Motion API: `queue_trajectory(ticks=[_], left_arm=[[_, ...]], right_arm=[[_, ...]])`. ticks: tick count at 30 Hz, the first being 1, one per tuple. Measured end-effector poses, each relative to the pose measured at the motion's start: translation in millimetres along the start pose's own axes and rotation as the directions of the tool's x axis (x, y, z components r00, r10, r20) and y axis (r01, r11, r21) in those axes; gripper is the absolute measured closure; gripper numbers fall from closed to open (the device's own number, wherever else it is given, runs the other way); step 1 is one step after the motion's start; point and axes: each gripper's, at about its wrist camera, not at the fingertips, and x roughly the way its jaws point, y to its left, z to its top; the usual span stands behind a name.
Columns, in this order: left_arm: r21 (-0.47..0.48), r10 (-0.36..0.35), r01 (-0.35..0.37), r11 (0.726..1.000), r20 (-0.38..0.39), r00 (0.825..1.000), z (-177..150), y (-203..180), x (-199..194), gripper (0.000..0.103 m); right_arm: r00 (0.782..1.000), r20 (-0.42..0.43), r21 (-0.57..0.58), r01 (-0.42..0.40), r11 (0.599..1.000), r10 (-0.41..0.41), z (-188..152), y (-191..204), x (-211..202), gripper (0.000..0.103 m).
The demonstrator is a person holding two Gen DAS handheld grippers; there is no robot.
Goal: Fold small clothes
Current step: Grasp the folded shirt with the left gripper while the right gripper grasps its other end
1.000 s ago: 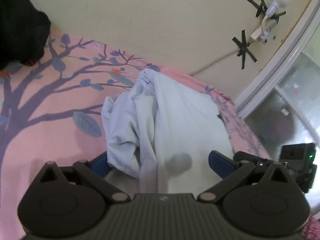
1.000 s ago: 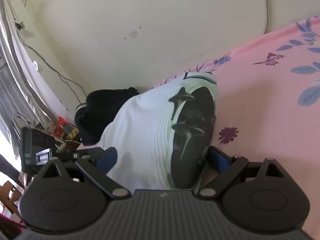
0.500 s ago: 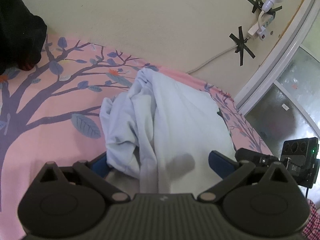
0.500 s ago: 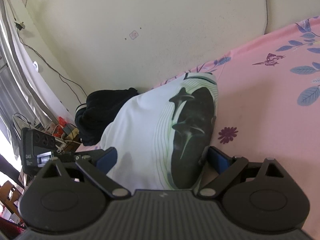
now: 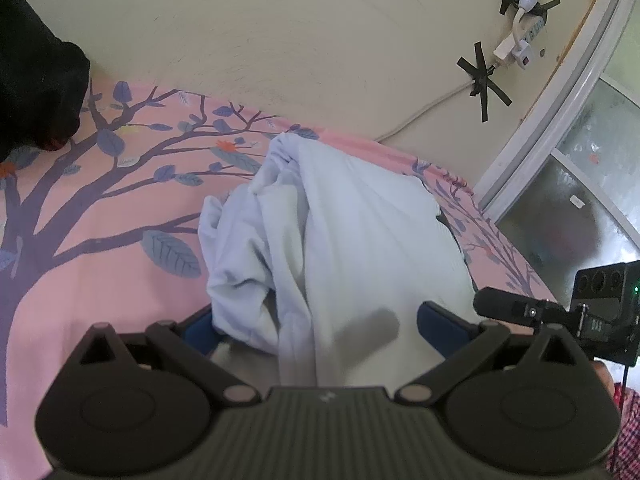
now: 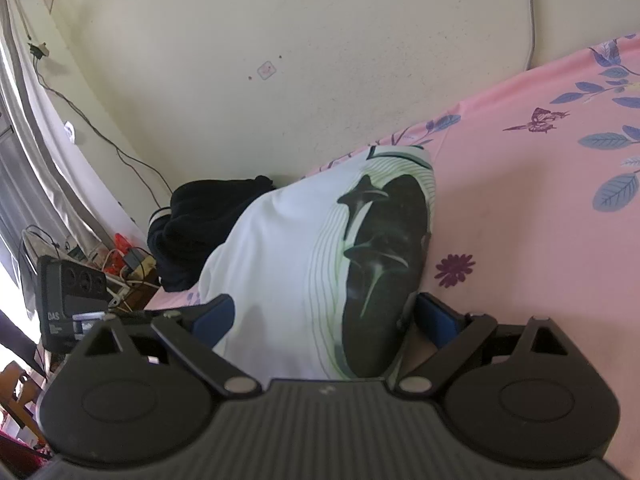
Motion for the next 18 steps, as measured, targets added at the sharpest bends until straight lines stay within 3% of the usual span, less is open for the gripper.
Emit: queue_trajectory(ticks=[18], left_arm=[[-0.004, -0.005, 0.005, 1.000, 0.000, 1.000, -0.1, 1.3, -0.1, 0.000]], right_arm=[[1.000, 0.001, 0.000, 0.000, 1.000, 0.000, -0.3, -0.1, 0.6, 0.014]])
